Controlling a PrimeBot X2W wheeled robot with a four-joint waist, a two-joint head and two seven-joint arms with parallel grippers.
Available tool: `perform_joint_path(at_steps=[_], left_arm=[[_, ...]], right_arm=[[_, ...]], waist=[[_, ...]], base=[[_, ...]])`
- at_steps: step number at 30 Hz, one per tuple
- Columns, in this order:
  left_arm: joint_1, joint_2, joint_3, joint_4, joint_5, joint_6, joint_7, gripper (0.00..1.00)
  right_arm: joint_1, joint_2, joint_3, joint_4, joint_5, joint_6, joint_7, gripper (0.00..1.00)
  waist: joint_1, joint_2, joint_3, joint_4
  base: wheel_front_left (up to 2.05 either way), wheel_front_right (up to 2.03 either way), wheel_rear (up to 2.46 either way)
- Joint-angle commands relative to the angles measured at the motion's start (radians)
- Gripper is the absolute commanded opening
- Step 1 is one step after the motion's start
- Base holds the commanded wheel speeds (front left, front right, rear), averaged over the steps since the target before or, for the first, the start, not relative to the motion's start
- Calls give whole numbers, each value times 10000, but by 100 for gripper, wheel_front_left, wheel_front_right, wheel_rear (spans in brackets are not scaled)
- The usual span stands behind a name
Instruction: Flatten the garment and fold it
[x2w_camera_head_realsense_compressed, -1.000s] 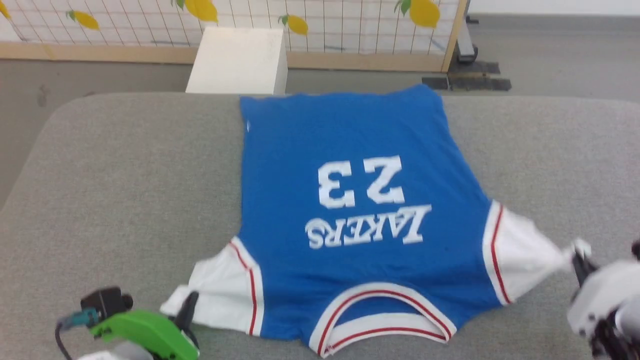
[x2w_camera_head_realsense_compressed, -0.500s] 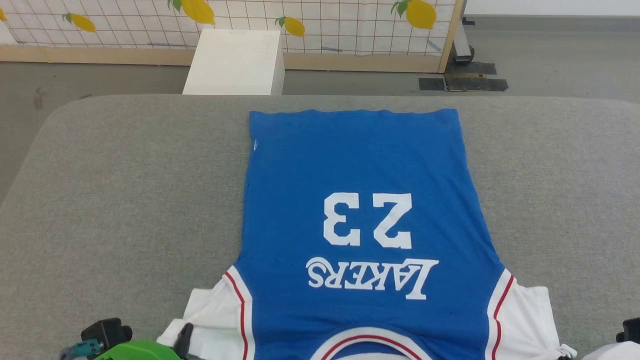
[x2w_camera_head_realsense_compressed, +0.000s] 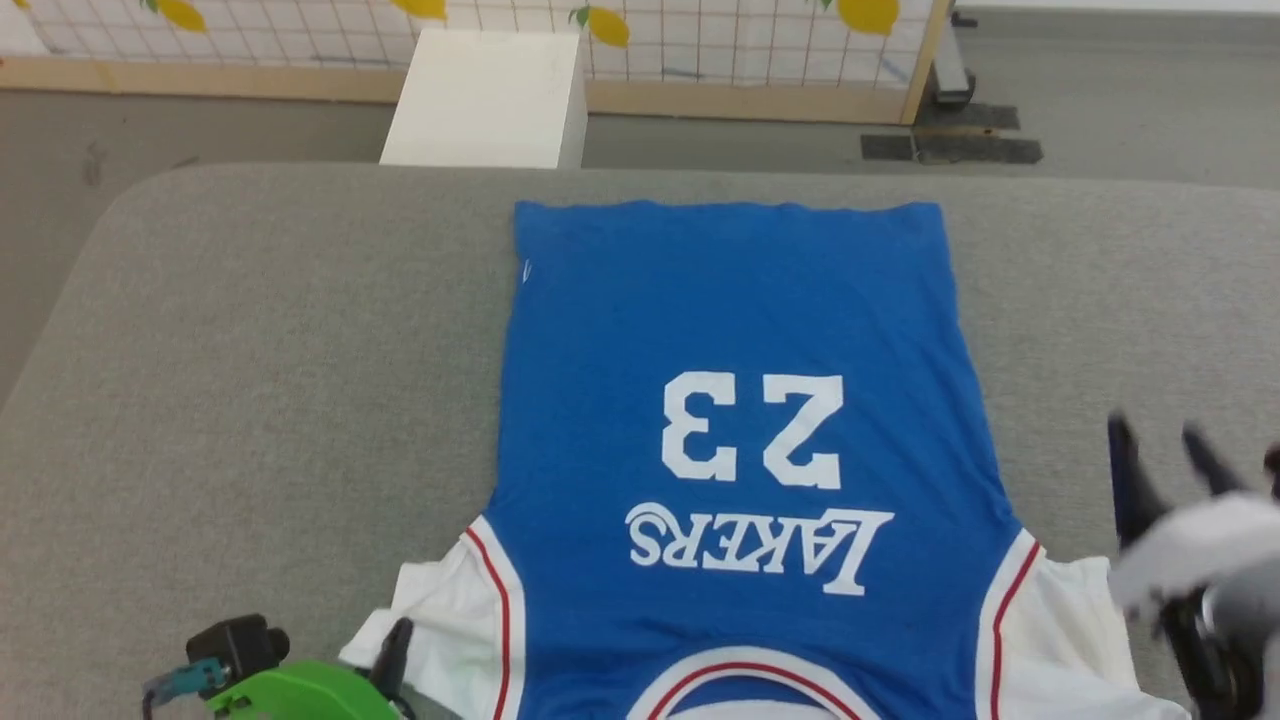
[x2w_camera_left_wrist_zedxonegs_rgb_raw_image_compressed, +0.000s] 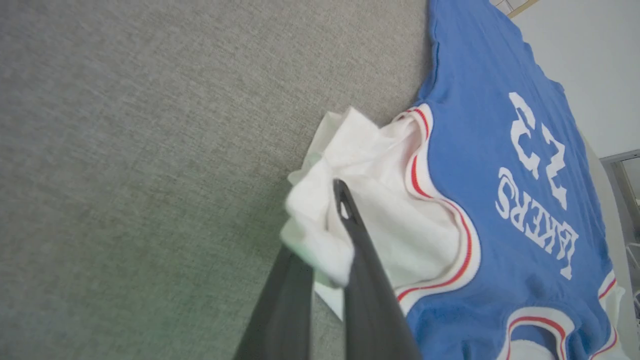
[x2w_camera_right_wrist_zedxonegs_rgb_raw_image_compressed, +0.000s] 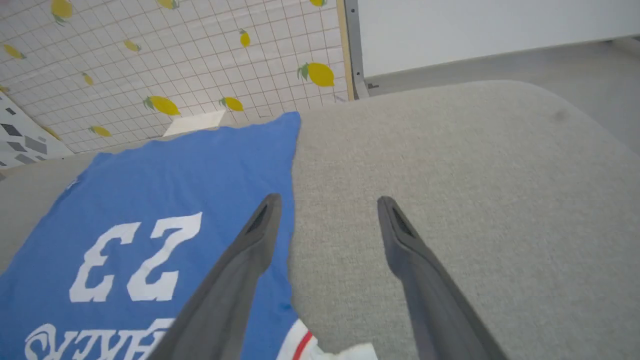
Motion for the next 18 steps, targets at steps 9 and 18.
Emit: perform_joint_path(at_steps=[9,18], left_arm=[[-1090,-421,-320,-440,-50,-357,-167,0],[-2188,-965,-874,-92,-75,-951,-400,0]], right_arm=[[-3812,-626,358,2103,-765,-15,-1096,100],[-7285,-1717,-381,4488,-2045,-15,106,100]], waist=[[1,0,1718,1245],[1,0,3574,2568]], base=[[0,0,0],[0,0,0]])
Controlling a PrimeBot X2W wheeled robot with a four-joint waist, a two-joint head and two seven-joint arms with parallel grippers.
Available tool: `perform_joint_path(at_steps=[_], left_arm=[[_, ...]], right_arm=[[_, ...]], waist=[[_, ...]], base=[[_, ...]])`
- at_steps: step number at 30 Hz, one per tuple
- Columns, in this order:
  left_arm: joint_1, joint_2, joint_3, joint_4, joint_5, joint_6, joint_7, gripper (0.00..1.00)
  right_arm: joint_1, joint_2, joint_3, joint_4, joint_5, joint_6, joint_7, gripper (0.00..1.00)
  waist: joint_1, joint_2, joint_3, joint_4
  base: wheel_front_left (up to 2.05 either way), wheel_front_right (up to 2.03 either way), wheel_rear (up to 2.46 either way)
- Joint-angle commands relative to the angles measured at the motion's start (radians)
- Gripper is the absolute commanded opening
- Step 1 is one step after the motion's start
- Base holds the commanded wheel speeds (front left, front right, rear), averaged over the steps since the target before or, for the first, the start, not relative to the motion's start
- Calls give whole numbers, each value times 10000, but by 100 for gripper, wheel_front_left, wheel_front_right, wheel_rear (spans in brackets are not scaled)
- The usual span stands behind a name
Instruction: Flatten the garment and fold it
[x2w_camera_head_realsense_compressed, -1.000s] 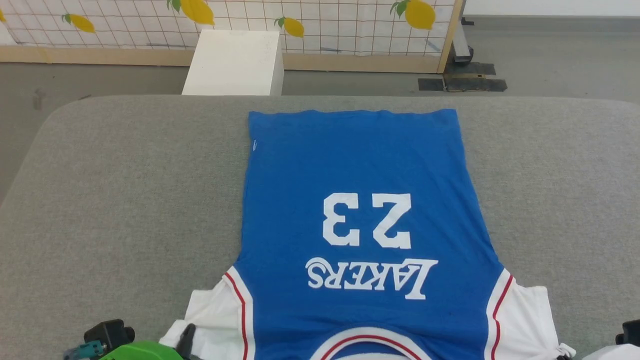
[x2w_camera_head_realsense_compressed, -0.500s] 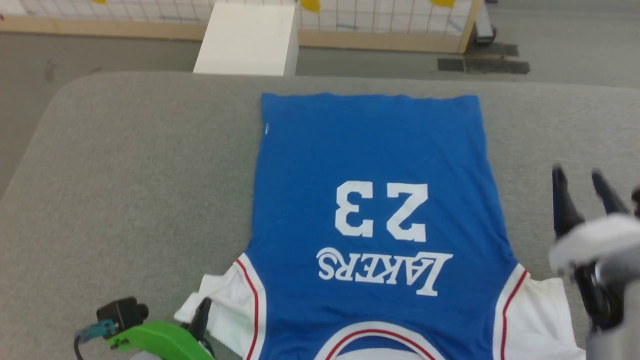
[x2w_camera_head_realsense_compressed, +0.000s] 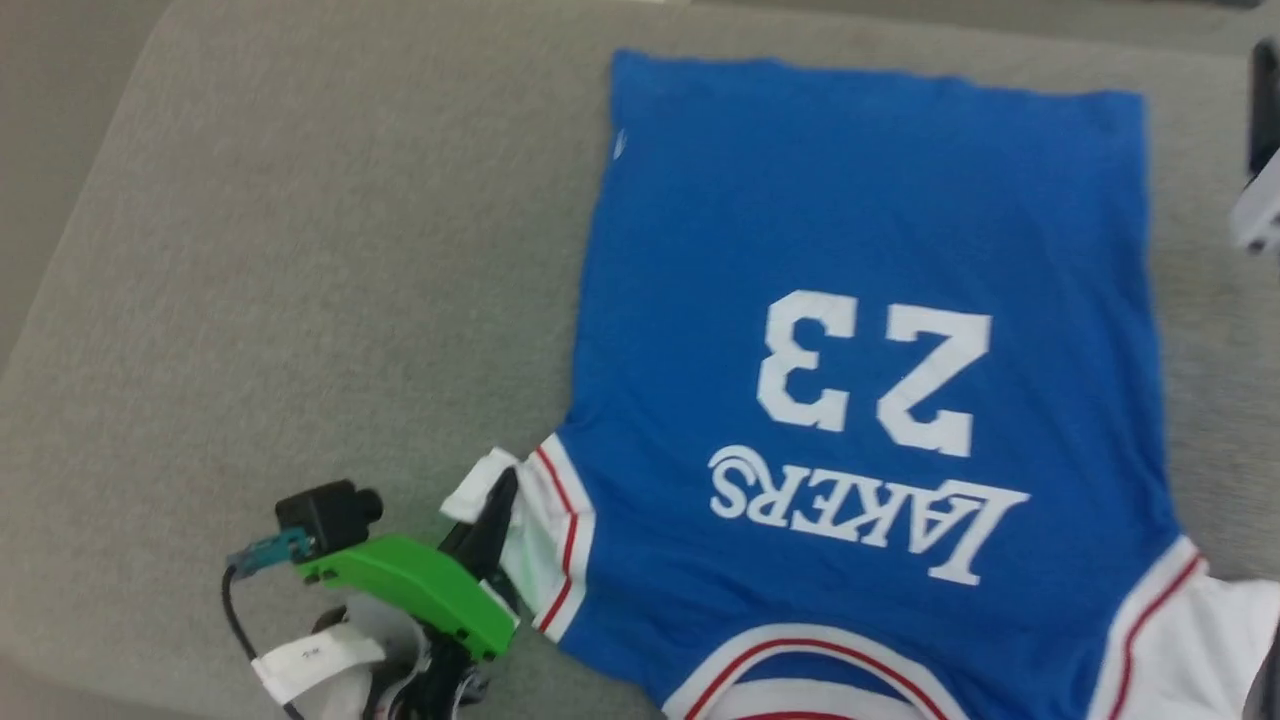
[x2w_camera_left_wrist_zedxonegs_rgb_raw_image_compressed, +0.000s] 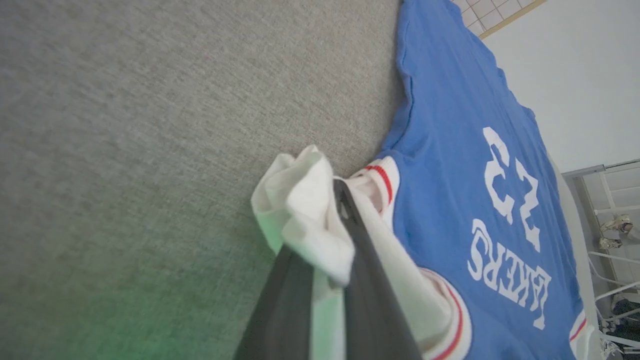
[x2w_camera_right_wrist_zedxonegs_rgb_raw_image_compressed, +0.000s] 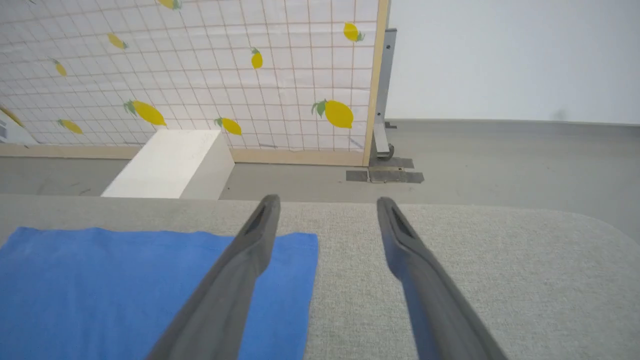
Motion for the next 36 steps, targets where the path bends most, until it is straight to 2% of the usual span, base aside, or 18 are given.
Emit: perform_joint_path(at_steps=[1,6,10,16,17,18,19,20,21,23,27,34,36], left_arm=[[-279,-87,-75,97,-68,-134,-91,0],[-748,-346,-403,401,-107,-394,-311,0],[-927,-441,-727,560,13,-516,-442,0],[-1091,-527,-998,620,37,-624,-616,0],[-1105,-533,-1014,639,33,-633,-634,0],[-1122,-536,-1030,667,32,-642,-655,0],[-1139,-528,-1033,696,49,-642,-676,0],[-1156,-510,-1020,733,75,-634,-715,0],[-1161,-497,-1005,763,82,-627,-742,0],[-1139,-468,-963,827,73,-605,-783,0],[-1000,-358,-877,922,67,-526,-833,0],[-308,75,-603,878,60,-154,-795,0],[-9,242,-512,775,66,16,-734,0]], right_arm=[[-380,-117,-80,219,-236,-15,271,100],[-1459,-525,-517,820,-971,-15,1855,100],[-1980,-590,-1185,881,-1686,-15,3301,100],[-2431,-10,-2099,229,-3080,-15,5640,100],[-2438,109,-2217,72,-3263,-15,5943,97],[-2430,251,-2310,-143,-3448,-15,6253,44],[-2420,349,-2331,-337,-3548,-15,6387,18],[-2387,438,-2320,-586,-3631,-15,6416,0],[-2333,498,-2328,-752,-3652,-15,6410,0],[-2164,610,-2333,-1133,-3517,-15,6021,0],[-1385,620,-2060,-1524,-2768,-15,4313,0],[1061,521,-1175,-1787,-1265,-15,38,0],[1770,573,-999,-1819,-1064,-15,-867,0]], waist=[[0,0,1372,1220],[0,0,2018,1768],[0,0,2349,1992],[0,0,2736,2070],[0,0,2757,2064],[0,0,2770,2052],[0,0,2766,2034],[0,0,2738,2005],[0,0,2696,1977],[0,0,2547,1895],[0,0,1974,1640],[0,0,287,796],[0,0,-210,492]], base=[[0,0,0],[0,0,0],[0,0,0],[0,0,0],[0,0,0],[0,0,0],[0,0,0],[0,0,0],[0,0,0],[0,0,0],[0,0,0],[0,0,0],[0,0,0]])
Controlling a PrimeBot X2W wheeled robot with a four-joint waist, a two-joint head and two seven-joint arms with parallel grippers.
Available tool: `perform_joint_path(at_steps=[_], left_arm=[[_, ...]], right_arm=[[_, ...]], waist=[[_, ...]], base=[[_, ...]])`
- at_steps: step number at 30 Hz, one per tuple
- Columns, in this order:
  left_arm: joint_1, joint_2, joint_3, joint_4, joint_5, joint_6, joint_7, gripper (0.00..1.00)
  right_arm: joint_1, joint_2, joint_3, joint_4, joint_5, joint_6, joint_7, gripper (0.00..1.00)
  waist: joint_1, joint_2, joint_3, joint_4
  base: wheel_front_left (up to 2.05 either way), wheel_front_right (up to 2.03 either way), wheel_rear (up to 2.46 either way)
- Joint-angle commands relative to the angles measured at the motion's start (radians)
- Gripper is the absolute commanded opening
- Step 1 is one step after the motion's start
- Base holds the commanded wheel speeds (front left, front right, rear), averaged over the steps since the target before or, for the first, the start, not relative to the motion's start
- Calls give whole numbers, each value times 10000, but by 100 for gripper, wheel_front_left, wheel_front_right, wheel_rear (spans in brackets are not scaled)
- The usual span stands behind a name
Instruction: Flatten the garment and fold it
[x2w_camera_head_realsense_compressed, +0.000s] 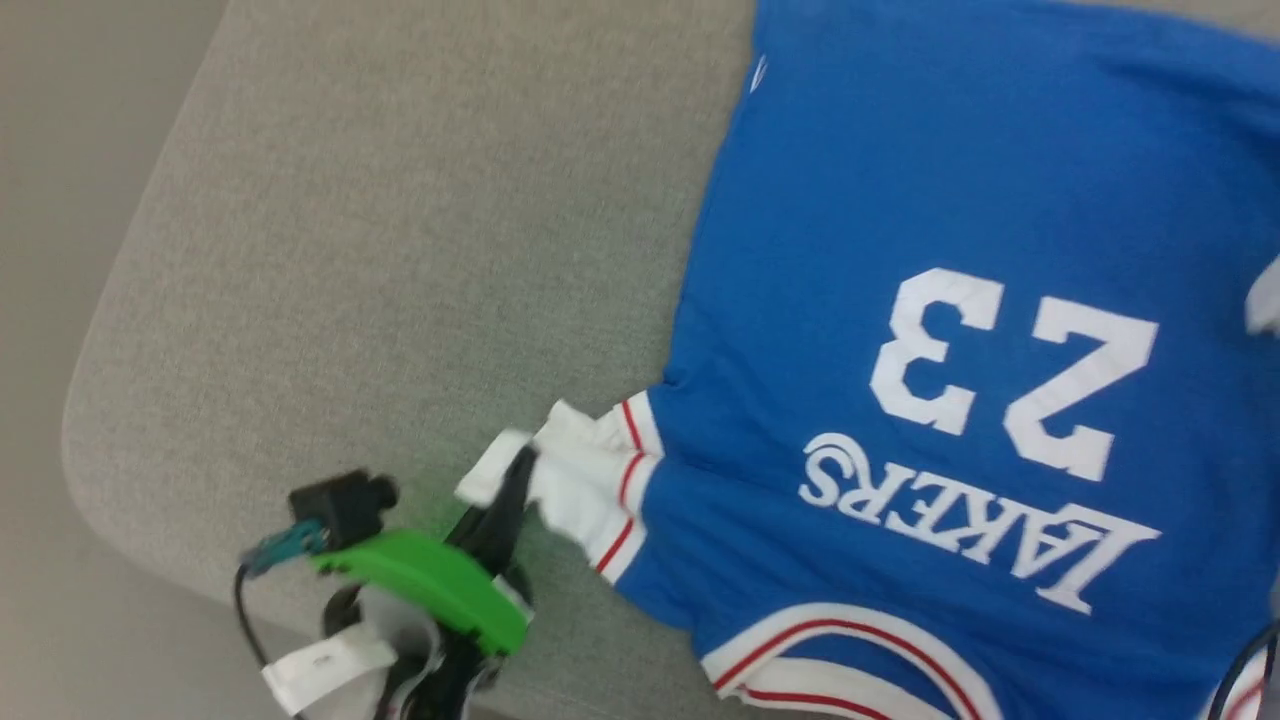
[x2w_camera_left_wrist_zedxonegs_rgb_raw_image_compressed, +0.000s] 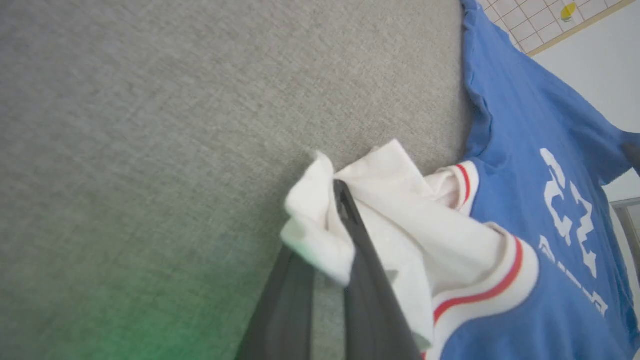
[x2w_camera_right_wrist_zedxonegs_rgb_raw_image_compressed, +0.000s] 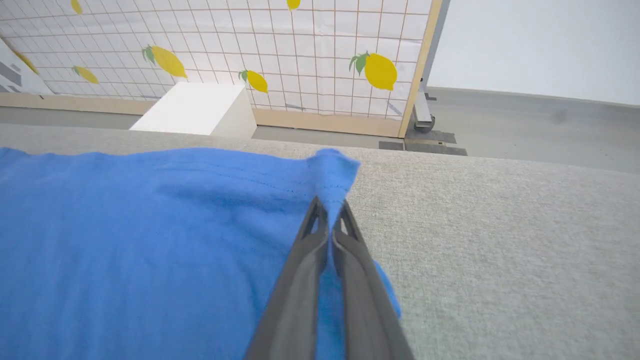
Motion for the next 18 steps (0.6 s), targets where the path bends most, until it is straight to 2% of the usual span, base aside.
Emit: perform_joint_path(at_steps=[1,5,8,14,18], left_arm=[[547,265,98,208,28,305,161,0],[1136,550,240,-156,47,690,342,0],[1534,720,337,-450,40,945,471,0],[2210,983,471,-1048,17,1355,710,0],[2466,1085,478,-1299,25,1510,828,0]], right_arm=[[481,13,104,-84,135,-15,-479,0],[1869,213,185,-279,328,-15,-1494,0],[2841,393,102,-437,437,-15,-1654,0],[4509,852,-418,-873,676,-15,-883,0],[5310,1044,-898,-972,919,-15,448,0]], waist=[[0,0,-1645,-1235],[0,0,-2496,-1745],[0,0,-2973,-2072],[0,0,-3512,-2604],[0,0,-3647,-2810]], base=[[0,0,0],[0,0,0],[0,0,0],[0,0,0],[0,0,0]])
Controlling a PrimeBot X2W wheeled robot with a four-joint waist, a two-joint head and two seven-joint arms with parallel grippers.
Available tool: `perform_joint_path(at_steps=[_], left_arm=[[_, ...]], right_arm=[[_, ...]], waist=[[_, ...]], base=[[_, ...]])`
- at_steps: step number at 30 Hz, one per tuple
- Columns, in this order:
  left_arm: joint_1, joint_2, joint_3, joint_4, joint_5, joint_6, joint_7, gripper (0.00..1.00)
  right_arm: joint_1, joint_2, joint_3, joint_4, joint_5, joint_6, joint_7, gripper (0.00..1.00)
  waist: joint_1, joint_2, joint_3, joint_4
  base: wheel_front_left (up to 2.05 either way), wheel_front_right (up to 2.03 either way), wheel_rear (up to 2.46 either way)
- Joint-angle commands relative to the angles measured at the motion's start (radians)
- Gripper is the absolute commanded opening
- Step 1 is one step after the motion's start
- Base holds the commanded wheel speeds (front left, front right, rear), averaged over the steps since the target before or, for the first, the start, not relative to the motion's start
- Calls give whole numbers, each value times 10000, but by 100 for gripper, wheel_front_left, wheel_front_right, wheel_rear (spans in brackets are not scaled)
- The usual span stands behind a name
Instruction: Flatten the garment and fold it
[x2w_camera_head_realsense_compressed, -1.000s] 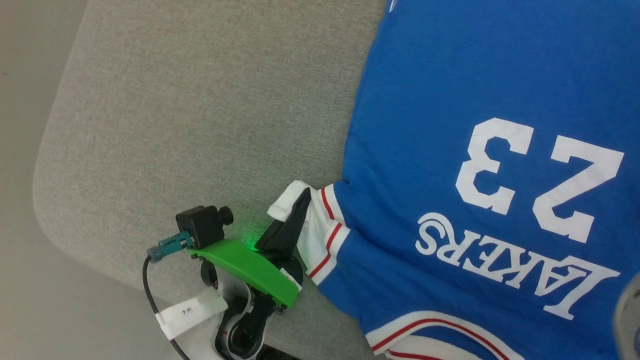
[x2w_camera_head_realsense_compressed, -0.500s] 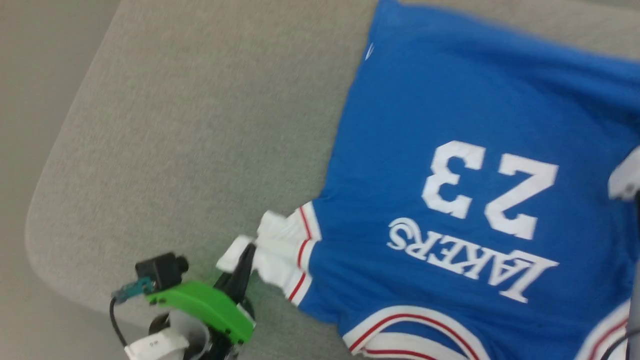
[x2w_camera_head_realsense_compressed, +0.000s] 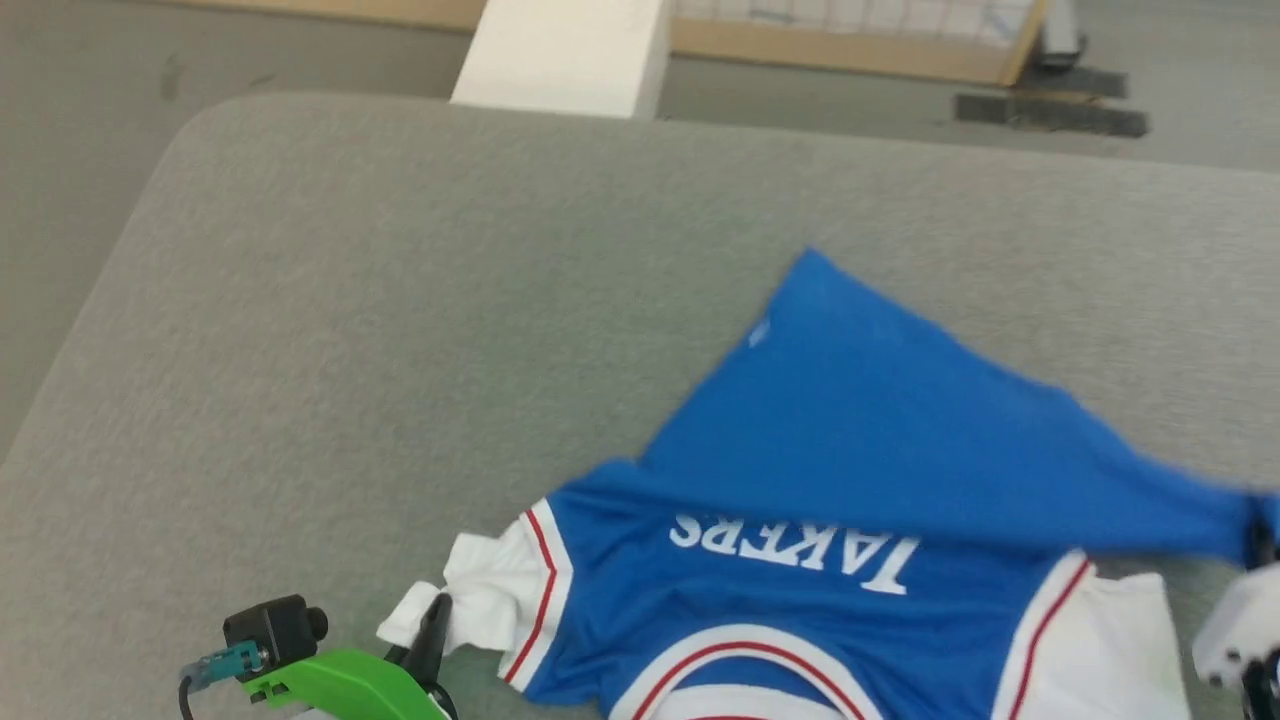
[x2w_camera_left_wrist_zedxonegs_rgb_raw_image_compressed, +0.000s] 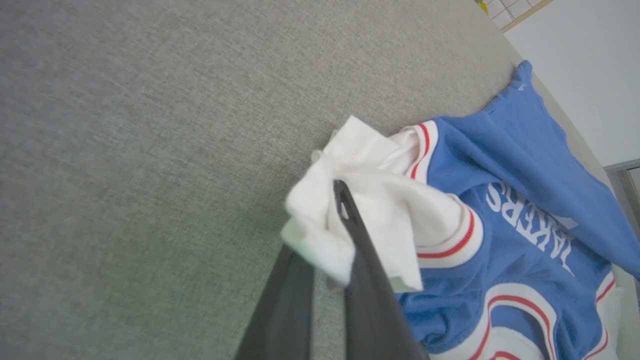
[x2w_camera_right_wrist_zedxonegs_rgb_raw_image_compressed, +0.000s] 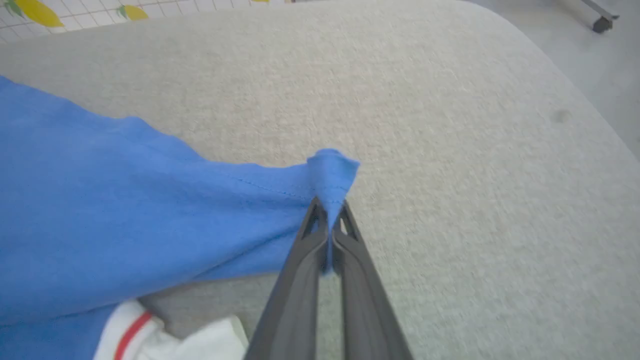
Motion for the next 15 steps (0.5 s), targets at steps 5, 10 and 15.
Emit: perform_joint_path(at_steps=[5,10,15], left_arm=[[294,128,13,-218,8,176,104,0],[295,110,-94,-307,19,228,205,0],[243,115,-152,-371,9,215,251,0]], right_arm=[[800,39,-458,448,381,-15,2860,0],[1016,42,-415,719,584,-15,4597,0],[824,43,-270,170,599,-15,4287,97]], waist=[[0,0,-840,-890],[0,0,-870,-857],[0,0,-795,-702]], base=[[0,0,0],[0,0,0],[0,0,0]])
